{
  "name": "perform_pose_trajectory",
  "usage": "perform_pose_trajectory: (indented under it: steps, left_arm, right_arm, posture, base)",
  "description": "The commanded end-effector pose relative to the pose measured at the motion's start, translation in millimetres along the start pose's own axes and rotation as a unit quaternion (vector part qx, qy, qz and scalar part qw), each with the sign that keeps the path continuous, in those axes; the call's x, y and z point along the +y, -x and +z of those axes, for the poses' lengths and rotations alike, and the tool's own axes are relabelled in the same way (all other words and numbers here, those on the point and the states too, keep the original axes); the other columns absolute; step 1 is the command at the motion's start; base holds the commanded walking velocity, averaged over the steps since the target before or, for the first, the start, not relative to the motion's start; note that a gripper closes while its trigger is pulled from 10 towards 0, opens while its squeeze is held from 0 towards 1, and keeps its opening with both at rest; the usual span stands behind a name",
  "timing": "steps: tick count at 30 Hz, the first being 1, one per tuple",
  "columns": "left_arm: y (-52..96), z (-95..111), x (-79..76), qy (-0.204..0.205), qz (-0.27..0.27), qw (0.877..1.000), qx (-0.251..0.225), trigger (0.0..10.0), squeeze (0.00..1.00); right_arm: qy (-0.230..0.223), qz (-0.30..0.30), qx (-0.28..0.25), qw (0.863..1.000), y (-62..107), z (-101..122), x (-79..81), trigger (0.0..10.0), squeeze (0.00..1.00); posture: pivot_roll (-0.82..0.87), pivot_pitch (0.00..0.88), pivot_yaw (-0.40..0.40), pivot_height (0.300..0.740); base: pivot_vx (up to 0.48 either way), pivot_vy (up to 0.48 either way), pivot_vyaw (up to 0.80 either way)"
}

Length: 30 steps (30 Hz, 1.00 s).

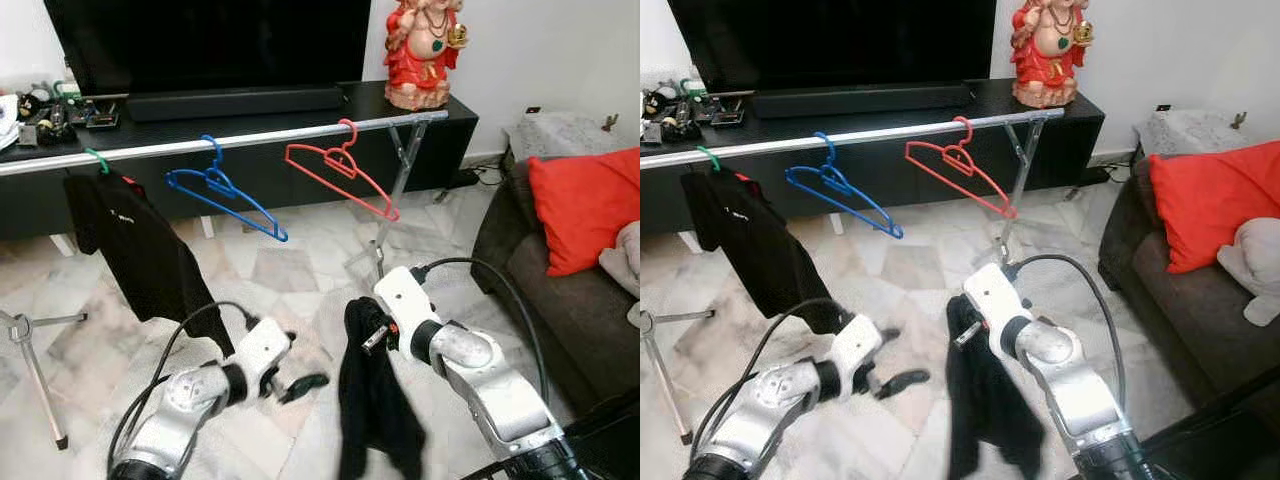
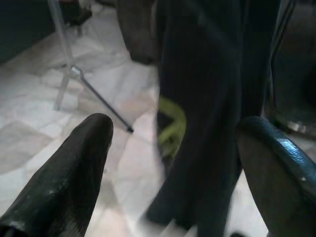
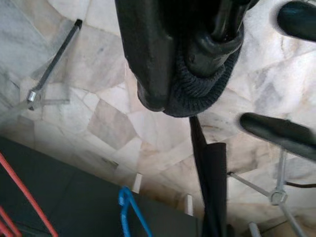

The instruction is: Hang hanger

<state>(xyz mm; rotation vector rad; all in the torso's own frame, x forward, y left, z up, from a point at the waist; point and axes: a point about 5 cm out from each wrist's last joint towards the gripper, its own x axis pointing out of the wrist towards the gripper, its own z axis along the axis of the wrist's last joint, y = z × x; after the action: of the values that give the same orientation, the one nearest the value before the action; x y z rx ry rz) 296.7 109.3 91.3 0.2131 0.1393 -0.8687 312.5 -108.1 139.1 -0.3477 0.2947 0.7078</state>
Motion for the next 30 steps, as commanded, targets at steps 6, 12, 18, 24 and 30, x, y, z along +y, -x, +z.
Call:
perform_pose_trajectory:
  steps: [6,12,18,24,30]
  left_arm:
    - [-8.1,8.5,-2.6,0.009,0.024,1.000,-0.016,10.0,0.00]
    - [-10.3,13.2,4.4,0.009,0.061,0.998,-0.024,10.0,0.00]
    - [-12.3,14.6,1.3,0.006,0.057,0.998,-0.024,10.0,0.00]
    - [-16.5,16.7,-8.6,-0.008,0.022,1.000,-0.019,10.0,0.00]
    - [-17.6,17.8,-9.2,0.003,0.022,0.999,-0.028,0.0,0.00]
  right_arm:
    - [0.015,0.011,-0.005,1.000,4.9,4.7,6.1,10.0,0.00]
    - [0.023,0.016,-0.003,1.000,7.5,5.7,6.8,10.0,0.00]
    - [0.020,0.012,-0.002,1.000,8.1,7.1,6.8,10.0,0.00]
    - [0.029,0.028,-0.019,0.999,8.2,14.9,11.3,10.0,0.00]
    - [0.030,0.026,-0.018,0.999,10.1,14.3,11.3,10.0,0.00]
  posture:
    - [-0.09,0.143,-0.022,0.740]
    - [-0.09,0.144,-0.024,0.740]
    - [-0.09,0.146,-0.026,0.740]
    - [-0.09,0.146,-0.027,0.740]
    - [-0.09,0.147,-0.028,0.740]
  base:
    - [0.000,0.000,0.00]
    - [0.000,0.000,0.00]
    - [0.000,0.000,0.00]
    - [0.000,0.000,0.00]
    - [0.000,0.000,0.00]
